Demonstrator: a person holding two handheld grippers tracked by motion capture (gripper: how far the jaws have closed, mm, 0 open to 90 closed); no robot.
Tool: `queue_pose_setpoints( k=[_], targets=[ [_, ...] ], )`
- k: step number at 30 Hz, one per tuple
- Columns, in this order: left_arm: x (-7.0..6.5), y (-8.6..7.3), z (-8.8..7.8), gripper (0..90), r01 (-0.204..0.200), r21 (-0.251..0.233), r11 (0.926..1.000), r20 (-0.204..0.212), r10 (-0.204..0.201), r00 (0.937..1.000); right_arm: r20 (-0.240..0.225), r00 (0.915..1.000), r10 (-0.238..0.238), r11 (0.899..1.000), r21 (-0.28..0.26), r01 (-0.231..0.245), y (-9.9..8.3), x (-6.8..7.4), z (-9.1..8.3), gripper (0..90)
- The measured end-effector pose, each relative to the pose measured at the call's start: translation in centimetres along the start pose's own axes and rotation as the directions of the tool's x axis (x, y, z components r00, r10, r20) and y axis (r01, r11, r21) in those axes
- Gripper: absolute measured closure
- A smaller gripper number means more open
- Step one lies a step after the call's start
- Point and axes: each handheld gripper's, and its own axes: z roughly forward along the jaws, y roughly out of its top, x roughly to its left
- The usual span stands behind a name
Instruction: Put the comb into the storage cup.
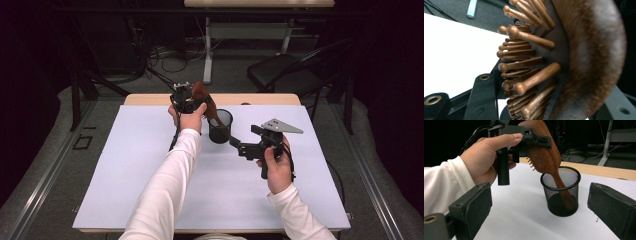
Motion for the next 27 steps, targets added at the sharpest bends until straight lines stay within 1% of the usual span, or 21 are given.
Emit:
queue_pose_setpoints(
  k=[3,9,10,13,15,16,21,27],
  targets=[
    [-0.09,-0.04,0.09,47.8,-0.001,-0.002,1.0,-0.001,0.001,1.0,-0.001,1.0,-0.004,1.0,0.003,0.004,-0.03,0.05,0.06,5.4],
    [-0.23,-0.12,0.18,47.8,-0.033,-0.008,0.9994,0.002,0.033,0.9995,0.0,1.0,-0.001,1.0,0.0,0.001,0.0,0.03,0.04,5.5],
    [-0.28,-0.14,0.25,47.8,-0.03,-0.016,0.9994,0.0,0.03,0.9995,-0.001,1.0,-0.001,1.0,0.0,0.001,-0.02,0.02,0.07,5.5],
    [-0.3,-0.23,0.31,47.8,-0.032,-0.016,0.9994,0.003,0.032,0.9995,-0.001,1.0,-0.002,1.0,0.001,0.002,-0.03,0.06,0.05,5.6],
    [-0.34,-0.28,0.36,47.7,-0.037,-0.022,0.9991,0.005,0.037,0.9993,-0.001,1.0,-0.001,1.0,-0.001,0.001,0.01,0.03,0.03,5.6],
    [-0.33,-0.27,0.35,47.7,-0.046,-0.021,0.9987,0.005,0.046,0.9989,-0.002,1.0,0.0,1.0,-0.001,0.0,0.01,-0.01,0.04,5.6],
    [-0.45,-0.34,0.4,47.7,-0.048,-0.029,0.9984,0.005,0.048,0.9988,-0.001,1.0,0.003,1.0,-0.005,-0.003,0.02,-0.06,0.04,5.9],
    [-0.51,-0.35,0.27,47.6,-0.065,-0.021,0.9976,0.01,0.066,0.9978,0.001,1.0,0.005,1.0,-0.005,-0.005,0.04,-0.07,0.04,5.9]
  ],
)
